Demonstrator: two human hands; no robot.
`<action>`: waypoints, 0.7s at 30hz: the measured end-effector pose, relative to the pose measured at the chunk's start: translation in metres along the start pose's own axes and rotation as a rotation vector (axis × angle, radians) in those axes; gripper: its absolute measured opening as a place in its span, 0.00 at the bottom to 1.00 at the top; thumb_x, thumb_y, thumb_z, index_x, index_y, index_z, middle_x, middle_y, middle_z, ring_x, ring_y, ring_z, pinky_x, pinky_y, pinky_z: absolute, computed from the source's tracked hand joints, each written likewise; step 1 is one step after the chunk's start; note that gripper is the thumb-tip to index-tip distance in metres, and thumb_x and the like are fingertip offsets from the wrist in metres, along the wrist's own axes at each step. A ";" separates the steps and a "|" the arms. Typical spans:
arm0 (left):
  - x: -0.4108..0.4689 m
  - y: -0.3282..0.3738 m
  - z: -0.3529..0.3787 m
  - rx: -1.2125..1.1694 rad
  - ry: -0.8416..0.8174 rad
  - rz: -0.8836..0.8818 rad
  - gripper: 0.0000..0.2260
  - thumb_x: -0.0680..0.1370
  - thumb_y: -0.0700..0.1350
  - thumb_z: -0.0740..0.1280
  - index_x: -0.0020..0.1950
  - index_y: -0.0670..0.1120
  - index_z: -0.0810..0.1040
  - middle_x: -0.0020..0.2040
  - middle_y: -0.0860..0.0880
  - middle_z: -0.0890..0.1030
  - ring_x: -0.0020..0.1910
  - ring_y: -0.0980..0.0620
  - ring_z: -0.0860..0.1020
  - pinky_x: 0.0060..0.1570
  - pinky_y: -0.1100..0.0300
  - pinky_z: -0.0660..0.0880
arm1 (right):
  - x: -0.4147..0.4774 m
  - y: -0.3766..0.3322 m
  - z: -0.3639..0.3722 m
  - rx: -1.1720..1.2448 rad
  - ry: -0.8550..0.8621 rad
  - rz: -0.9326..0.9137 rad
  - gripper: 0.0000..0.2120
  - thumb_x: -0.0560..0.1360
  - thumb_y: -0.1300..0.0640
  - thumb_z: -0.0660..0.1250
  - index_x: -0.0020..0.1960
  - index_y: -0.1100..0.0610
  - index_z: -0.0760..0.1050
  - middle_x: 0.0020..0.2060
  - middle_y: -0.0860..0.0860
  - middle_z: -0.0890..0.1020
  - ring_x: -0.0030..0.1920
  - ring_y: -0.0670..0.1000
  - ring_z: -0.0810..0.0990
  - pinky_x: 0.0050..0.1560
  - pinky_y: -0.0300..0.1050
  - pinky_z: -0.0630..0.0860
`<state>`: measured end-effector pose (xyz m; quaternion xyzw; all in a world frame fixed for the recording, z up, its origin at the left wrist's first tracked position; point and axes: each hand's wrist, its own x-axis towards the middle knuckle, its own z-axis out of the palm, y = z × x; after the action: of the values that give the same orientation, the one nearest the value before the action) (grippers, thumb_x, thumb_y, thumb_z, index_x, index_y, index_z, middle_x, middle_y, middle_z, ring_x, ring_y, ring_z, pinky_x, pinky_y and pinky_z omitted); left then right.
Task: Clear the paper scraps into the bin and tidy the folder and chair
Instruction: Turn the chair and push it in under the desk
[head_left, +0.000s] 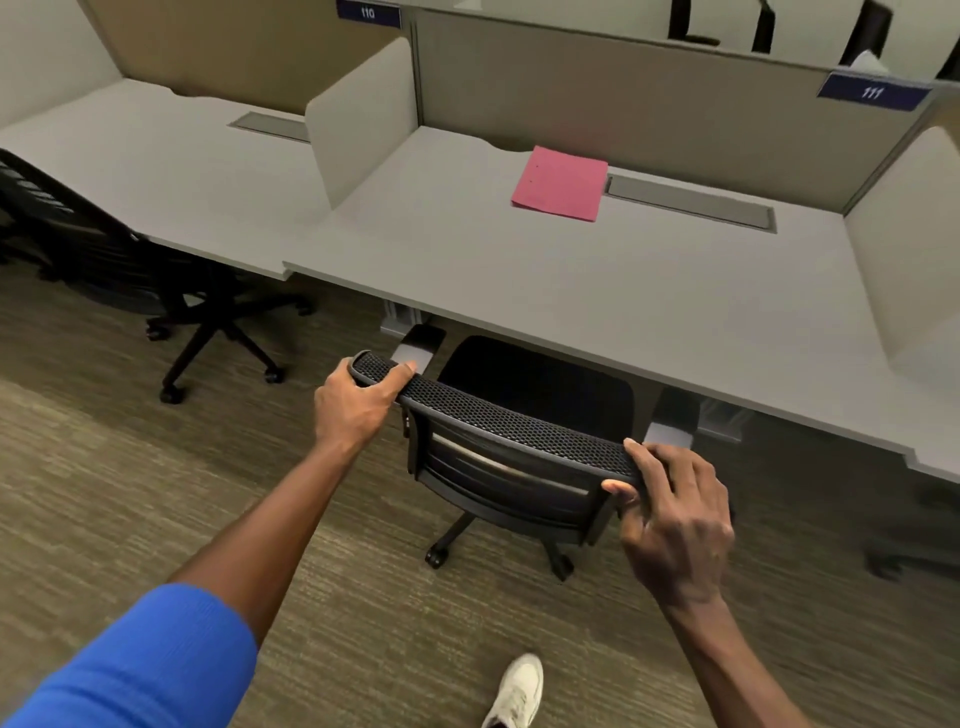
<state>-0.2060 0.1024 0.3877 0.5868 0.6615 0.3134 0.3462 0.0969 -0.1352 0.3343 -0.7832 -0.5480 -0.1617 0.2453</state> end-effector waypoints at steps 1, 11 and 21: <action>0.003 0.003 0.004 0.007 -0.005 0.003 0.25 0.71 0.71 0.74 0.50 0.50 0.83 0.47 0.51 0.86 0.50 0.48 0.84 0.59 0.43 0.82 | 0.005 0.005 0.001 0.010 -0.006 -0.004 0.23 0.83 0.39 0.64 0.73 0.50 0.78 0.63 0.51 0.81 0.65 0.58 0.79 0.61 0.58 0.76; 0.031 0.040 0.073 0.058 0.069 0.074 0.36 0.72 0.73 0.71 0.66 0.45 0.76 0.44 0.54 0.82 0.48 0.46 0.84 0.53 0.46 0.84 | 0.065 0.071 0.015 0.188 -0.080 0.025 0.23 0.82 0.41 0.63 0.73 0.51 0.77 0.65 0.51 0.77 0.66 0.56 0.74 0.62 0.58 0.80; 0.064 0.063 0.118 0.095 0.115 0.113 0.35 0.74 0.69 0.70 0.68 0.44 0.74 0.49 0.46 0.84 0.50 0.41 0.84 0.55 0.43 0.83 | 0.111 0.095 0.029 0.255 -0.035 0.066 0.21 0.79 0.46 0.68 0.68 0.56 0.80 0.62 0.56 0.76 0.63 0.57 0.74 0.67 0.32 0.63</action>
<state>-0.0780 0.1742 0.3673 0.6198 0.6605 0.3338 0.2612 0.2245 -0.0588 0.3483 -0.7660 -0.5421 -0.0689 0.3386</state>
